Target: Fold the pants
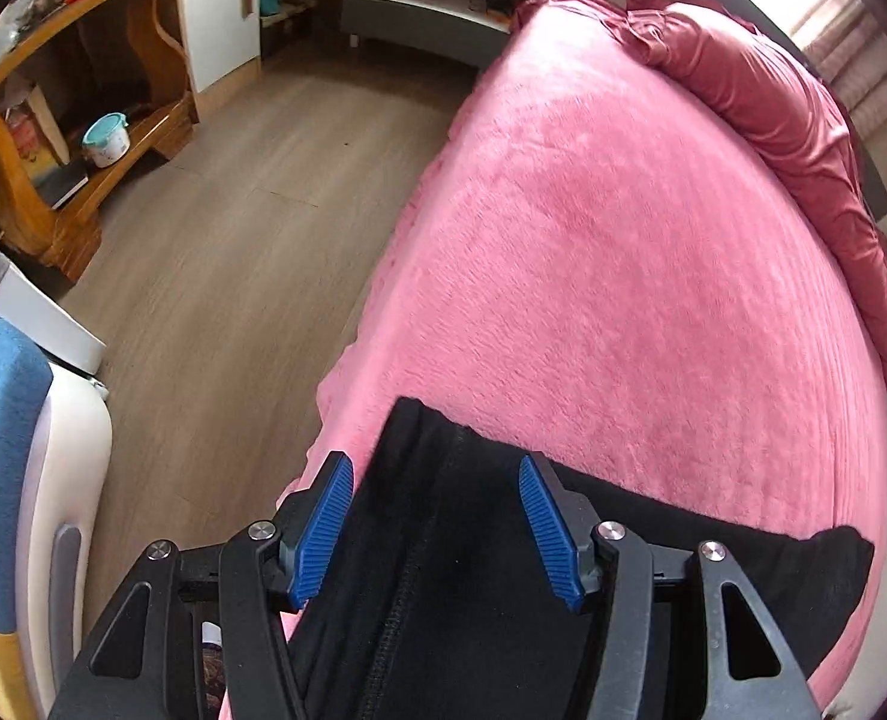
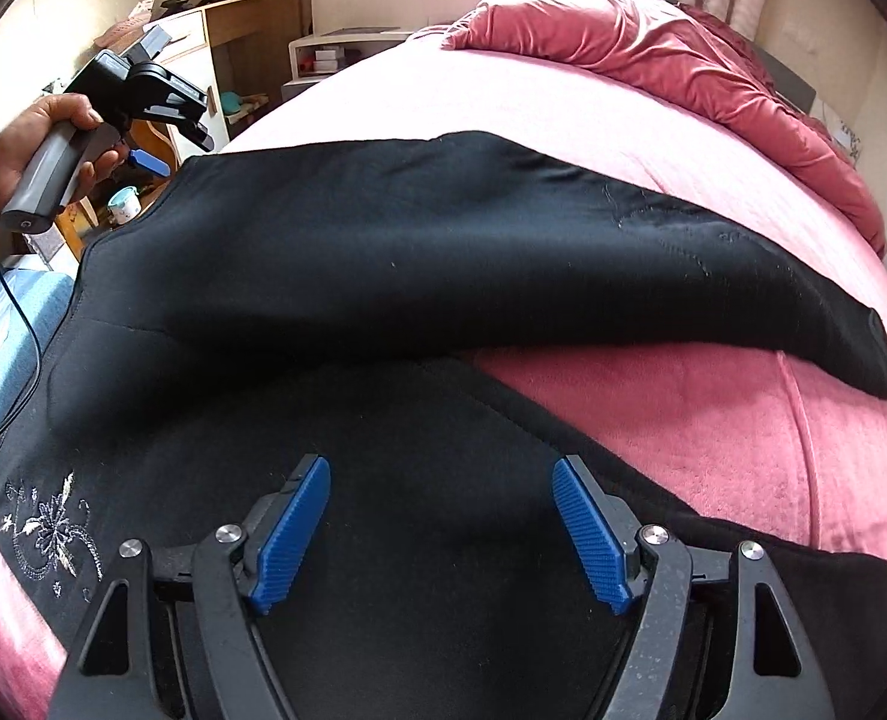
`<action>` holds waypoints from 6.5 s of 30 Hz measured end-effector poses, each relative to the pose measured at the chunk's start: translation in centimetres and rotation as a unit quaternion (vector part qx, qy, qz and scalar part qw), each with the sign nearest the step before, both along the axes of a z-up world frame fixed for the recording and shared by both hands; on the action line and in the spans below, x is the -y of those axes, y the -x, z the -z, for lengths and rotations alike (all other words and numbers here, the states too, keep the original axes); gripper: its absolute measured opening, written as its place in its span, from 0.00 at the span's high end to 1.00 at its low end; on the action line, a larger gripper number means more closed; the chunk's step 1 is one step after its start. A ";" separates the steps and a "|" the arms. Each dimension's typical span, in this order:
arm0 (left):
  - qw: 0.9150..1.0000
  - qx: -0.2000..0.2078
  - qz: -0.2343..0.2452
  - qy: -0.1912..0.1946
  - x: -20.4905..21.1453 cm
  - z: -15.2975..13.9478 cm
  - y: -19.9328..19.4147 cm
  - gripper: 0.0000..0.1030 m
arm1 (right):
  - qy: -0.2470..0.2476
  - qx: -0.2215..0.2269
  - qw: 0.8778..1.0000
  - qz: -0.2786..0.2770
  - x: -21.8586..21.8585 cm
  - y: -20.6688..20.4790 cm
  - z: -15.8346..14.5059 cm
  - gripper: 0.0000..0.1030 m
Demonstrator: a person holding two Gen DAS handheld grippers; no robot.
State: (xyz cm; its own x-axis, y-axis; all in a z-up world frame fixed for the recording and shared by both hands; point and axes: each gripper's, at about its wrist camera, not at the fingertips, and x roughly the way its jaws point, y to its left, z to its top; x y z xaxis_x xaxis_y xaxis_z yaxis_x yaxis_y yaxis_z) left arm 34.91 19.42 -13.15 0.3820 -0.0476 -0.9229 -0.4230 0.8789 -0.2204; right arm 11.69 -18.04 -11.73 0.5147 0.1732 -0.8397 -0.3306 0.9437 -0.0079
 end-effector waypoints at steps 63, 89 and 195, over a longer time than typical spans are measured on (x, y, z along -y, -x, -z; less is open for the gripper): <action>0.968 0.222 0.103 0.052 -0.8 -15.7 12.5 0.93 | -0.375 0.000 0.919 0.123 18.3 -9.3 -11.2 0.92; 0.982 0.105 0.016 0.154 -1.7 0.9 36.0 0.79 | -0.253 -0.146 0.952 0.093 16.1 8.0 2.6 0.93; 0.886 0.116 0.448 0.033 28.9 -5.9 31.8 0.63 | -0.250 0.018 0.905 0.343 37.8 0.9 -7.5 0.93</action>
